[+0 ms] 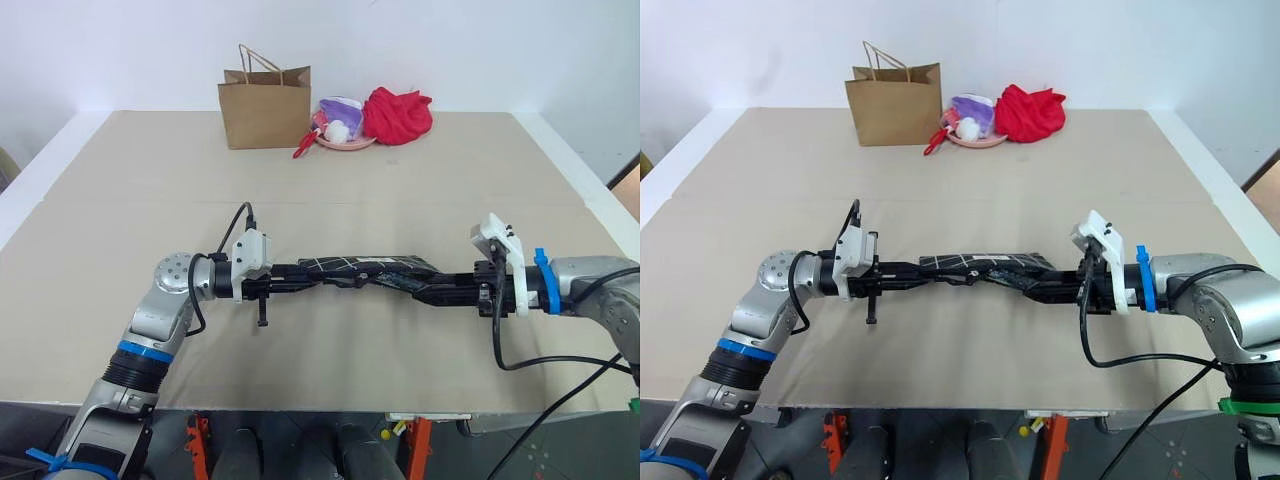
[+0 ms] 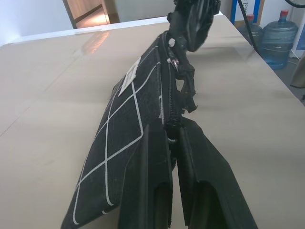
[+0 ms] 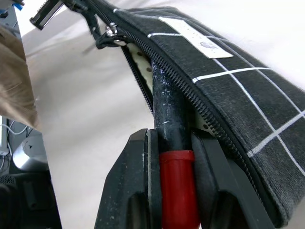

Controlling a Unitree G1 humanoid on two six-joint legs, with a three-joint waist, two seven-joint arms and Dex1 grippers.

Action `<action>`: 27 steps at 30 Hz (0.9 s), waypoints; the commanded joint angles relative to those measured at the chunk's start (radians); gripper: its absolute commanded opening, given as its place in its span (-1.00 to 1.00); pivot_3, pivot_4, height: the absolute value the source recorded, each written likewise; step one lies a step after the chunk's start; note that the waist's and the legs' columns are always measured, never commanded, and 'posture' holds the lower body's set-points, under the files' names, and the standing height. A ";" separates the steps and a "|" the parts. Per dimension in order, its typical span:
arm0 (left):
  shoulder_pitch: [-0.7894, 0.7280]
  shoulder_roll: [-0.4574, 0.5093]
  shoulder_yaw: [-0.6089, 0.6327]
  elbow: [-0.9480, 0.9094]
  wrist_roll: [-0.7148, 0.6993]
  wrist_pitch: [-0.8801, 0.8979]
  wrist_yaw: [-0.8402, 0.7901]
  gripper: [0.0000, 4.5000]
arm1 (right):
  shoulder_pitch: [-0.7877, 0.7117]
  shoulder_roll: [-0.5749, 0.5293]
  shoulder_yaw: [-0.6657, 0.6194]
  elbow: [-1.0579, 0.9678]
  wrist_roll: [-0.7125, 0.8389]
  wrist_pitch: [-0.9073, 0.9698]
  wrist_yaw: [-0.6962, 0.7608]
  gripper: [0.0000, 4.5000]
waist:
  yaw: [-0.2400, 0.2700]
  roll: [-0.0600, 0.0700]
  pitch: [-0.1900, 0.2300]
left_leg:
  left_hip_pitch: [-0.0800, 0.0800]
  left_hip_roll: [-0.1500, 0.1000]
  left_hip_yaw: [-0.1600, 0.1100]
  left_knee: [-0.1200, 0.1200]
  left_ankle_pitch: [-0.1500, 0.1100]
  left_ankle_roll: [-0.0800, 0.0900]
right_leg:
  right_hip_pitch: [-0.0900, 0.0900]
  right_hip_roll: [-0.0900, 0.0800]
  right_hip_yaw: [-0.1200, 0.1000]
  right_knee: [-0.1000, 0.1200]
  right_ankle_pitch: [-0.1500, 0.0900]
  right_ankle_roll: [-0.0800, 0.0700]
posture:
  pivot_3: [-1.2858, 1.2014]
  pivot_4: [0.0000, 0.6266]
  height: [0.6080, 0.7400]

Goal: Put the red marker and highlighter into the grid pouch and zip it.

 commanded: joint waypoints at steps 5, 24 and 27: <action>0.001 0.003 0.007 -0.042 -0.002 -0.011 0.006 -1.00 | 0.033 -0.031 -0.039 -0.036 -0.012 -0.128 0.121 0.97 | 0.000 0.000 0.000 | 0.000 0.000 0.000 0.000 0.000 0.000 | 0.000 0.000 0.000 0.000 0.000 0.000 | 0.03 -0.52 1.00; -0.015 0.002 0.016 -0.018 -0.005 -0.008 0.001 -1.00 | 0.022 0.097 -0.081 -0.188 -0.045 -0.380 0.050 0.97 | -0.003 -0.002 0.000 | 0.001 0.000 0.000 0.001 0.002 -0.001 | 0.001 0.000 -0.001 0.000 0.003 -0.001 | 0.03 -0.52 1.00; -0.014 -0.002 0.015 -0.033 -0.016 0.008 0.000 -1.00 | 0.004 0.180 -0.004 -0.138 -0.171 -0.526 0.019 0.97 | -0.001 -0.002 0.000 | 0.000 0.000 0.000 0.000 0.002 -0.001 | 0.000 0.000 -0.001 0.000 0.002 0.000 | 0.03 -0.52 1.00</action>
